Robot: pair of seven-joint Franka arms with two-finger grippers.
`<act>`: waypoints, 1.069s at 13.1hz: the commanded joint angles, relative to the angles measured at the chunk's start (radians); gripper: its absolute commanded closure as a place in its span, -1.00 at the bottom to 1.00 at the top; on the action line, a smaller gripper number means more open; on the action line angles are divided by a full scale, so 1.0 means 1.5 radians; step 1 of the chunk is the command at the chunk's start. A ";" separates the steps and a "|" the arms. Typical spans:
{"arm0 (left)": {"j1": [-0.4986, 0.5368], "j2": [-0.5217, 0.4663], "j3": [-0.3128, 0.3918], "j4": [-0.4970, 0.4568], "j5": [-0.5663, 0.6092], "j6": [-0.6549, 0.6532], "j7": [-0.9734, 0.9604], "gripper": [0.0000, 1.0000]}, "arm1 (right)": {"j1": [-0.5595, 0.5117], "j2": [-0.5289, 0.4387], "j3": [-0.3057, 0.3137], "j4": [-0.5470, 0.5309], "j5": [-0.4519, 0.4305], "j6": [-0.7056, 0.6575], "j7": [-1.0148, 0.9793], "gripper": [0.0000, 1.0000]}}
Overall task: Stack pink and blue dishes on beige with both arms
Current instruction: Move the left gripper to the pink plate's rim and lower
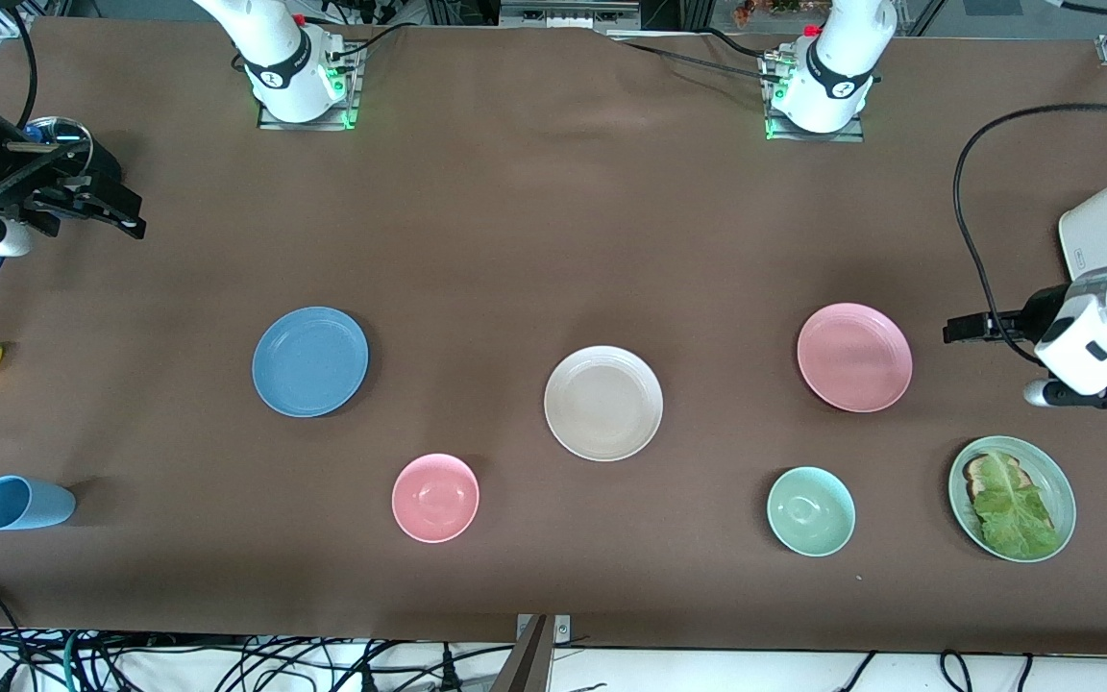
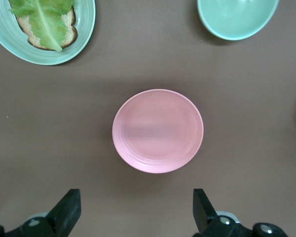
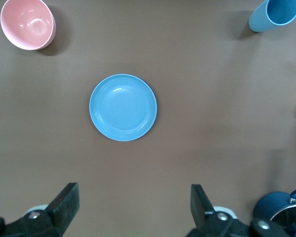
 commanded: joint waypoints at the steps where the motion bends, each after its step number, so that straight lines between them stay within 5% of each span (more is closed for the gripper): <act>1: 0.018 0.019 -0.001 -0.015 0.019 0.045 0.007 -1.00 | -0.001 0.005 0.002 0.013 0.002 0.000 -0.003 -1.00; 4: 0.023 0.008 -0.001 -0.080 0.019 0.096 0.051 -1.00 | -0.001 0.005 0.002 0.013 0.003 0.001 -0.003 -1.00; 9: 0.051 -0.055 -0.005 -0.296 0.017 0.303 0.117 -1.00 | -0.003 0.005 0.002 0.013 0.003 0.001 -0.002 -1.00; 14: 0.051 -0.028 -0.008 -0.375 0.016 0.397 0.117 -1.00 | -0.003 0.005 0.002 0.013 0.003 0.001 -0.002 -1.00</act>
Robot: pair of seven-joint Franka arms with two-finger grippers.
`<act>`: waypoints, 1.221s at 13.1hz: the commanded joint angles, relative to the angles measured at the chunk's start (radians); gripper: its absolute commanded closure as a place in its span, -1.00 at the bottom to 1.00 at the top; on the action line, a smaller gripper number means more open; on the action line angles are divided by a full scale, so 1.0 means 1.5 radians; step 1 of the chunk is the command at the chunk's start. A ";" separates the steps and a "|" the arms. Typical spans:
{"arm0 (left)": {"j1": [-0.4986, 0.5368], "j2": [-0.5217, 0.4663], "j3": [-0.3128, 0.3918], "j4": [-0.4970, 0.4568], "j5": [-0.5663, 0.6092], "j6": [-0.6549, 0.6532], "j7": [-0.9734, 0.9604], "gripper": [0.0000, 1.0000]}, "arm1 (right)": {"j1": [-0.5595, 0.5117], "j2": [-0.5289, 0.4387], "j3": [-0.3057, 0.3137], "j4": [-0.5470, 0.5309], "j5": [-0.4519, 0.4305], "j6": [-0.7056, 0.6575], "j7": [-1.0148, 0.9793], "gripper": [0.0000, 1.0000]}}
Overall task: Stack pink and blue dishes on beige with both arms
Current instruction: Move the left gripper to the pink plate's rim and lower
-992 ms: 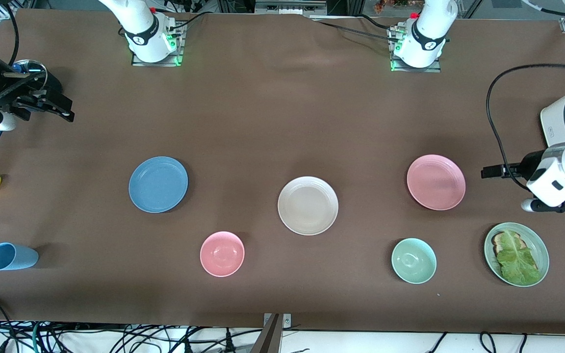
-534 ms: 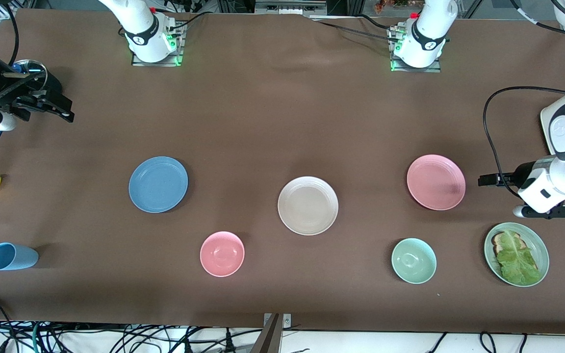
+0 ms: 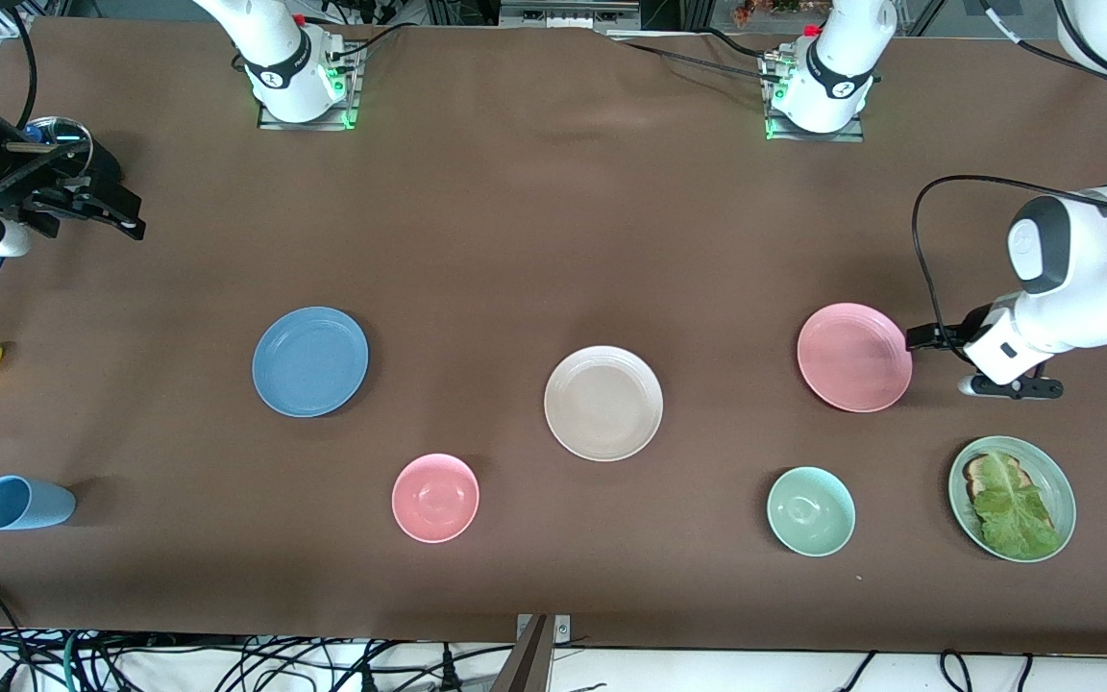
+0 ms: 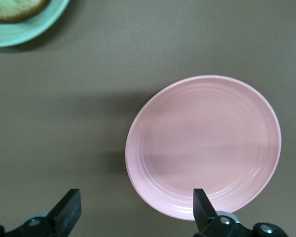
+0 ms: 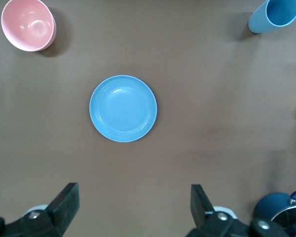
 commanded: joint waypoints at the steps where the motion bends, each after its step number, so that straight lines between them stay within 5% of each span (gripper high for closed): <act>1: 0.004 0.007 -0.004 -0.032 0.009 0.028 0.011 -1.00 | -0.003 0.005 0.002 0.013 0.003 -0.002 -0.003 -1.00; 12: 0.028 0.100 -0.004 0.008 0.003 0.009 0.003 -1.00 | -0.004 0.005 0.002 0.013 0.002 -0.002 -0.002 -1.00; 14: 0.027 0.115 -0.004 0.009 0.003 0.009 0.010 -0.78 | -0.004 0.005 0.002 0.013 0.003 -0.002 -0.002 -1.00; 16: 0.027 0.122 -0.004 0.010 0.003 0.009 0.013 -0.08 | -0.004 0.005 0.001 0.013 0.002 -0.002 -0.002 -1.00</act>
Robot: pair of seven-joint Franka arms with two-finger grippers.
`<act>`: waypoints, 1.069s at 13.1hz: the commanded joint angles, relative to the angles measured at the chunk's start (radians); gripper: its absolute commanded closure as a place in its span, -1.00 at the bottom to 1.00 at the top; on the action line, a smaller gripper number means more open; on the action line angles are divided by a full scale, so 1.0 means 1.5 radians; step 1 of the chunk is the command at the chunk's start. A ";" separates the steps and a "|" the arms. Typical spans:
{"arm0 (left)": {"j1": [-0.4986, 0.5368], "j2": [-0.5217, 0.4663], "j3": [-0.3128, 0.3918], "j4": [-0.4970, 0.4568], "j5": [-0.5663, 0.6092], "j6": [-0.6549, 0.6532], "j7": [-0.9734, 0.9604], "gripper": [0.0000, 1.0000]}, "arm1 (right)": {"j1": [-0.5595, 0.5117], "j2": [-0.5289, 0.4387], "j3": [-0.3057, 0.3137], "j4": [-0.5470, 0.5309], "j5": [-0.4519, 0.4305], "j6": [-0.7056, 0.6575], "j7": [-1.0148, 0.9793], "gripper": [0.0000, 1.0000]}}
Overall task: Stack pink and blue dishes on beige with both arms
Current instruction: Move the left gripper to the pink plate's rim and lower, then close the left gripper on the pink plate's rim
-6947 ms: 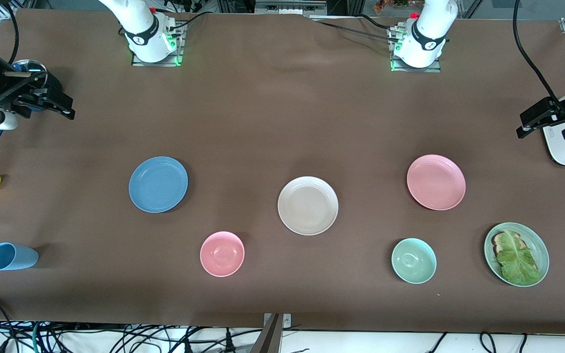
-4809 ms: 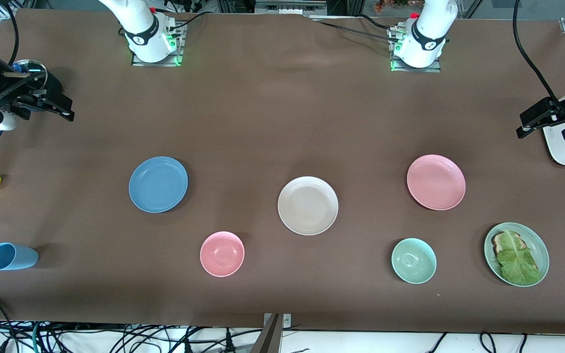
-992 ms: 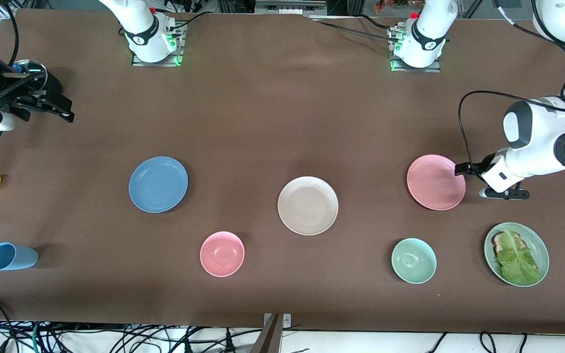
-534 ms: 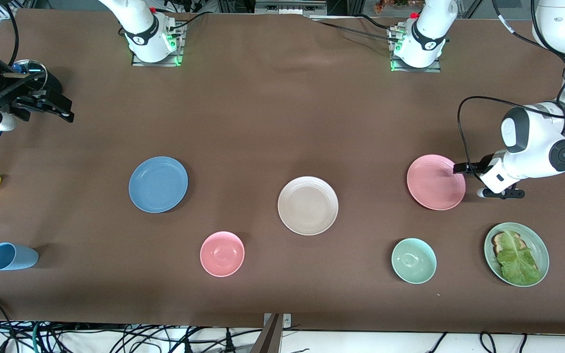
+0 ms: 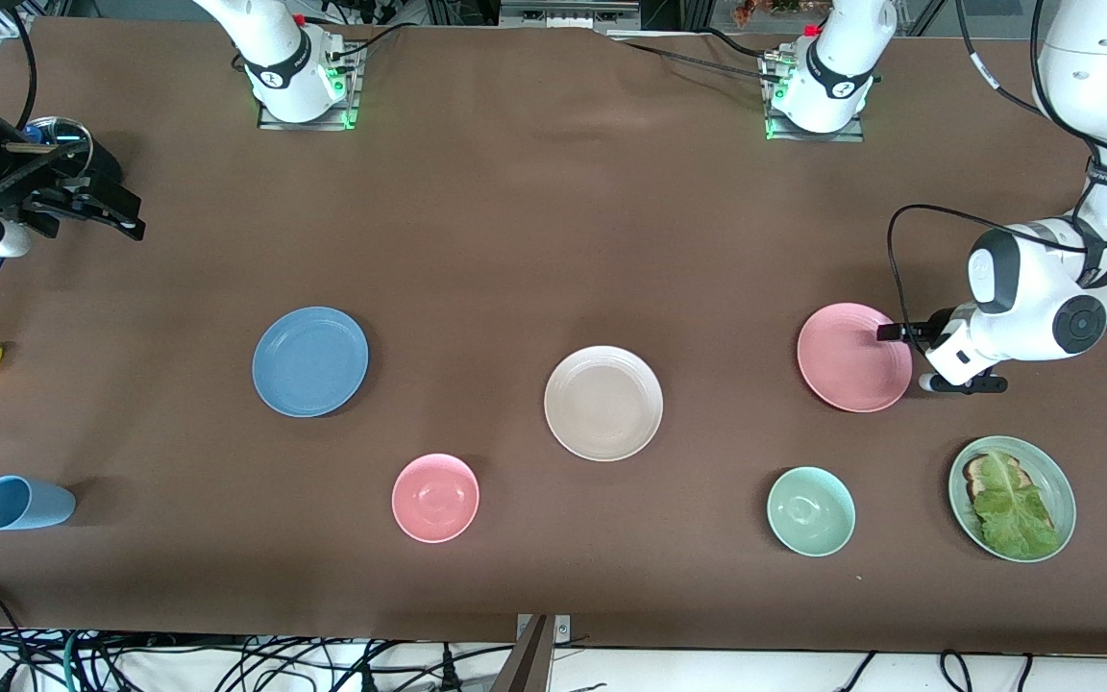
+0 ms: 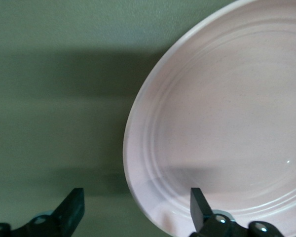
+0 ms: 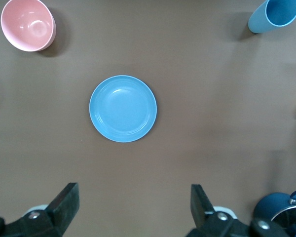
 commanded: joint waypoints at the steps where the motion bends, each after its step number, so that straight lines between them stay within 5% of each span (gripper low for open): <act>1: 0.001 0.015 -0.003 0.023 0.006 -0.009 0.013 0.37 | -0.004 0.005 0.002 0.013 0.002 -0.002 -0.002 -1.00; 2: 0.000 0.015 -0.003 0.027 0.010 -0.009 0.013 0.85 | -0.004 0.004 0.002 0.013 0.002 -0.002 -0.002 -1.00; 3: -0.001 0.015 -0.003 0.036 0.011 -0.016 0.011 1.00 | -0.004 0.004 0.002 0.013 0.002 -0.002 -0.002 -1.00; 11: -0.010 0.017 -0.006 0.095 0.002 -0.097 0.010 1.00 | -0.004 0.005 0.002 0.013 0.002 -0.002 -0.002 -1.00; 14: -0.016 0.016 -0.034 0.225 -0.003 -0.260 -0.009 1.00 | -0.004 0.005 0.002 0.013 0.002 -0.002 -0.002 -1.00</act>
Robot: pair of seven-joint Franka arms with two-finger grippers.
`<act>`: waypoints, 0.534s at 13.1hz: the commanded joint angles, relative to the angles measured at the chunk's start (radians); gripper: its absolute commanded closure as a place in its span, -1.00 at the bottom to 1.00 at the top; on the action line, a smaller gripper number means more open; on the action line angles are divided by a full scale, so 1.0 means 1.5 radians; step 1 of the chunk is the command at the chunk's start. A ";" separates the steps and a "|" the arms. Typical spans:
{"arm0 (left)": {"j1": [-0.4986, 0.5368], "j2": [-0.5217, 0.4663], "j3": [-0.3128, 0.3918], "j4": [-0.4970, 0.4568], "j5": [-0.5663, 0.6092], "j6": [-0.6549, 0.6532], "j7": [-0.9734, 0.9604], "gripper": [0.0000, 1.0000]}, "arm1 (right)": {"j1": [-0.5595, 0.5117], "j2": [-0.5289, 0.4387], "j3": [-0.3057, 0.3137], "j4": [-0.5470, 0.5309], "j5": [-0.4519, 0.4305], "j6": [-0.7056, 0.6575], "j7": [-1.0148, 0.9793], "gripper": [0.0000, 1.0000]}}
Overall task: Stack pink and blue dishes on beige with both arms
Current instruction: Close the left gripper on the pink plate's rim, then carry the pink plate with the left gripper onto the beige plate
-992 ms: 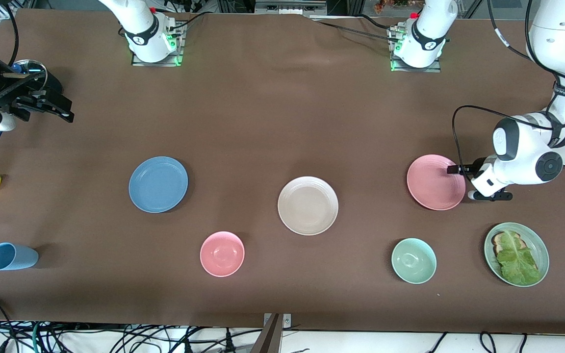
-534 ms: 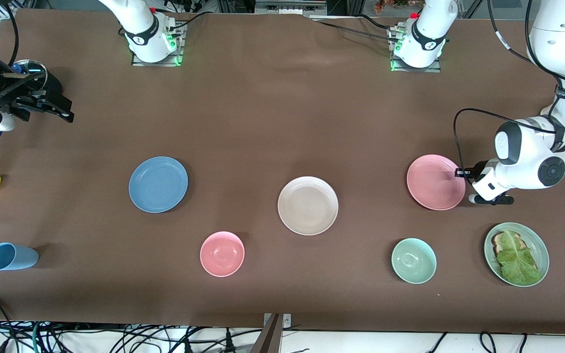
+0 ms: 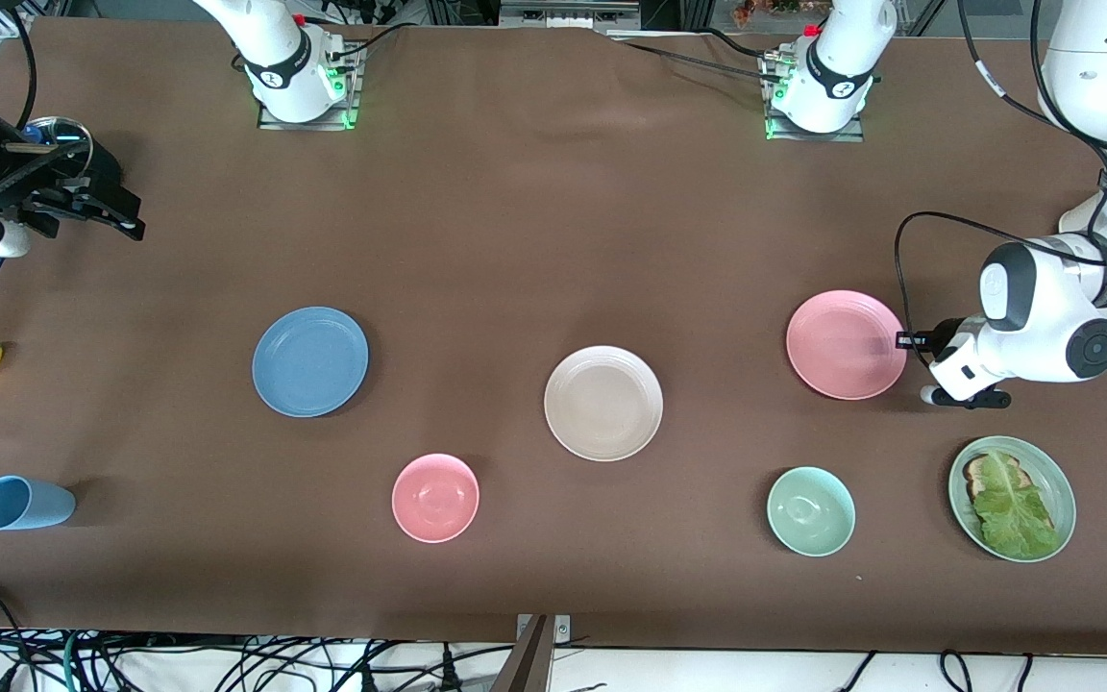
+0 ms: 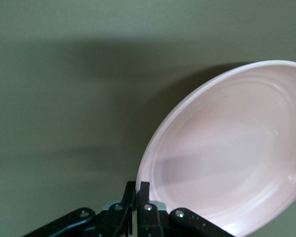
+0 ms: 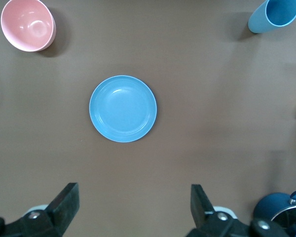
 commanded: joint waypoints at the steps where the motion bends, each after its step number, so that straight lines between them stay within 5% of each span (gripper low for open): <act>1: -0.017 0.007 -0.008 0.115 -0.003 -0.120 -0.012 1.00 | -0.004 0.005 0.001 0.013 0.002 -0.002 -0.002 -1.00; 7: -0.019 -0.013 -0.097 0.121 -0.039 -0.132 -0.137 1.00 | -0.005 0.005 0.001 0.013 0.002 -0.001 -0.002 -1.00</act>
